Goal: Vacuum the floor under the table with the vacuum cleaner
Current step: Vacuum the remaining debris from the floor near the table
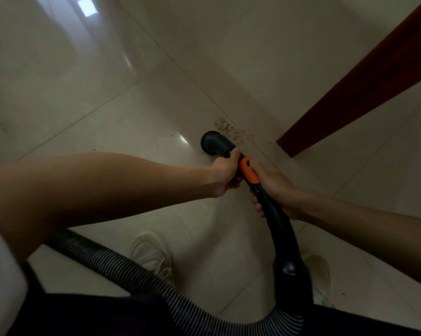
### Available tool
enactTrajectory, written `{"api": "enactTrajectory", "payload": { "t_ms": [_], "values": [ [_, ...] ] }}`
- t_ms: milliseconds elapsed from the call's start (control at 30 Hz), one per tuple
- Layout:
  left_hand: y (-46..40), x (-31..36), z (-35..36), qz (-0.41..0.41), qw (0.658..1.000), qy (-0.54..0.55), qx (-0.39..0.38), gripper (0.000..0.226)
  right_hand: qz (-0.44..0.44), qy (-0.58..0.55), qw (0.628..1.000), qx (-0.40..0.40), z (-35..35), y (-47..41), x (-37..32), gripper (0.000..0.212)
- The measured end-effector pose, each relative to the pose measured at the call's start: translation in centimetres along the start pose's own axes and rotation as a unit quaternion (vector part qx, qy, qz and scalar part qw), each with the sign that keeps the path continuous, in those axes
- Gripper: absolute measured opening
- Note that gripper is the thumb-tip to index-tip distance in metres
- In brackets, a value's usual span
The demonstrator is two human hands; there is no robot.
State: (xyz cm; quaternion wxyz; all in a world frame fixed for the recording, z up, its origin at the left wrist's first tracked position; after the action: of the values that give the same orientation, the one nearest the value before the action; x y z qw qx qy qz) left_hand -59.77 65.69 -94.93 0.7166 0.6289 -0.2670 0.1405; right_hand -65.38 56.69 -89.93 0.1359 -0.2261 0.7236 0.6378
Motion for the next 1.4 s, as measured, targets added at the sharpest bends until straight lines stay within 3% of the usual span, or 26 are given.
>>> {"api": "enactTrajectory", "payload": {
  "t_ms": [500, 667, 867, 1067, 1200, 1400],
  "values": [
    [-1.2, 2.8, 2.1, 0.043, 0.999, 0.005, 0.012, 0.036, -0.006, -0.044, 0.999, 0.004, -1.9, -2.0, -0.9, 0.056],
    [-2.0, 2.7, 2.1, 0.061, 0.995, 0.069, 0.037, 0.029, -0.006, -0.049, 0.999, -0.008, -1.9, -2.2, -1.6, 0.056],
    [-1.9, 3.0, 3.7, 0.048, 0.982, 0.168, 0.069, 0.045, -0.022, -0.076, 0.997, 0.019, -3.1, -2.6, -2.2, 0.054],
    [-3.0, 4.4, 2.8, 0.065, 0.983, 0.151, 0.079, 0.047, -0.02, -0.067, 0.997, -0.02, -3.0, -3.8, -3.3, 0.059],
    [-3.5, 3.3, 0.6, 0.079, 0.976, 0.163, 0.118, 0.031, -0.005, -0.032, 0.997, -0.065, -1.2, -3.8, -3.3, 0.06],
    [-3.8, 6.1, 1.4, 0.074, 0.983, 0.144, 0.087, 0.039, -0.021, -0.055, 0.997, -0.043, -2.0, -5.0, -5.1, 0.062]
  ]
}}
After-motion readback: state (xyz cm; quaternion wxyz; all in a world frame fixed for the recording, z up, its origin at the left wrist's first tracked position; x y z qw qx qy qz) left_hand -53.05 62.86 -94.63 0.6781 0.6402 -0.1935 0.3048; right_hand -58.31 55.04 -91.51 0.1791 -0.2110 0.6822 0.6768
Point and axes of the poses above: each hand's wrist, its own y-axis away from the middle knuckle, its own z-axis out of the palm, x = y × z, the point moved 9 cm from there along -y, towards the middle knuckle, and after that the axes turned 1 degree about -y, right-handed, at the moved point
